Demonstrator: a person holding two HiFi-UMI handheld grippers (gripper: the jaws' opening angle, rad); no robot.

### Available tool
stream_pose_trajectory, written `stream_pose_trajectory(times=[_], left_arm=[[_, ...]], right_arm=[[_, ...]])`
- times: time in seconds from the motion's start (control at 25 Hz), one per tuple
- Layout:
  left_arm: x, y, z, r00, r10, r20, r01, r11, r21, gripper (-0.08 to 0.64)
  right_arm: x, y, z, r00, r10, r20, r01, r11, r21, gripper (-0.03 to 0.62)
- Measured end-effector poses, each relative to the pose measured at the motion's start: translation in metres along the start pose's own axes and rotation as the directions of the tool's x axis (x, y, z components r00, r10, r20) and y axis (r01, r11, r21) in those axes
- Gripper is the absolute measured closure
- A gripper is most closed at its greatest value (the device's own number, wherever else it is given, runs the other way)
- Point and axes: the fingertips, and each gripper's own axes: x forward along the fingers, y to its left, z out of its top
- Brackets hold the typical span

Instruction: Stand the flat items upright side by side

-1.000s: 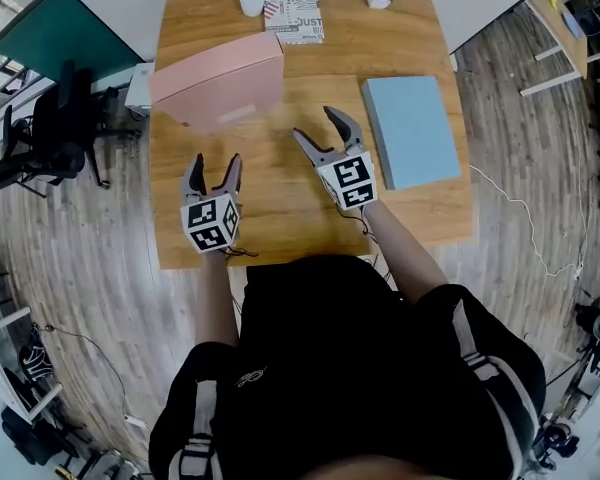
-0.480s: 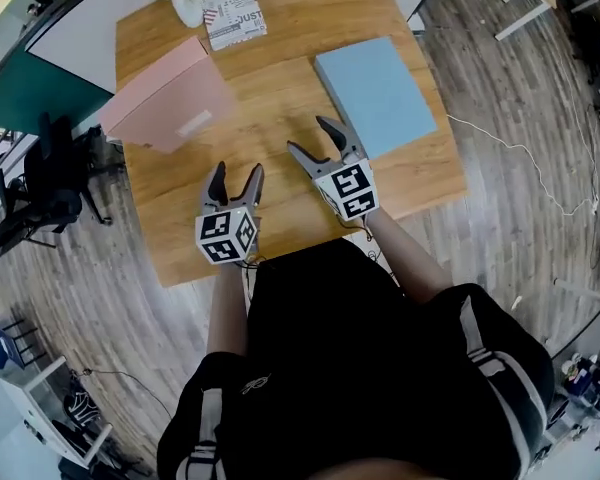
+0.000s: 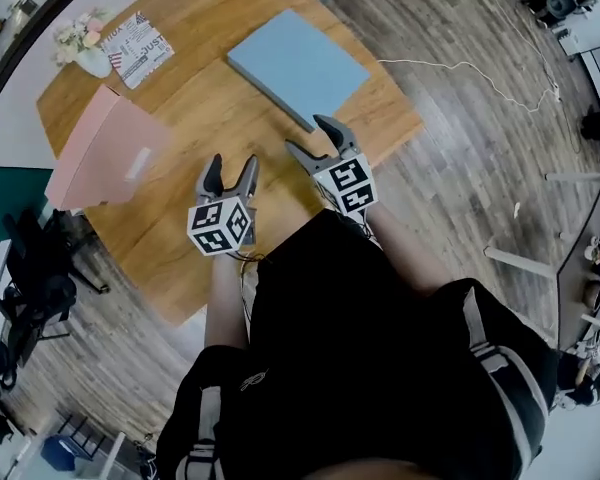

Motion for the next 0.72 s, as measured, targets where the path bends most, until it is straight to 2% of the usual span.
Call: stream_pose_trajectory(times=[0.2, 0.36, 0.52, 0.72], left_arm=[[0.03, -0.033, -0.014, 0.994, -0.085, -0.072, 0.086, 0.996, 0.009, 0.221], [0.057, -0.043, -0.019, 0.988, -0.102, -0.119, 0.101, 0.995, -0.013, 0.219], [0.091, -0.052, -0.02, 0.984, -0.096, -0.152, 0.086, 0.994, -0.072, 0.219], [0.141, -0.057, -0.015, 0.985, -0.056, -0.162, 0.025, 0.981, -0.192, 0.218]], right_arm=[[-0.023, -0.034, -0.025, 0.997, -0.063, -0.042, 0.065, 0.997, 0.048, 0.285], [-0.027, -0.063, -0.042, 0.994, -0.059, -0.088, 0.067, 0.994, 0.087, 0.285], [-0.021, -0.102, -0.051, 0.992, -0.011, -0.123, 0.028, 0.989, 0.143, 0.285], [0.0, -0.162, -0.056, 0.982, 0.084, -0.172, -0.058, 0.987, 0.148, 0.276]])
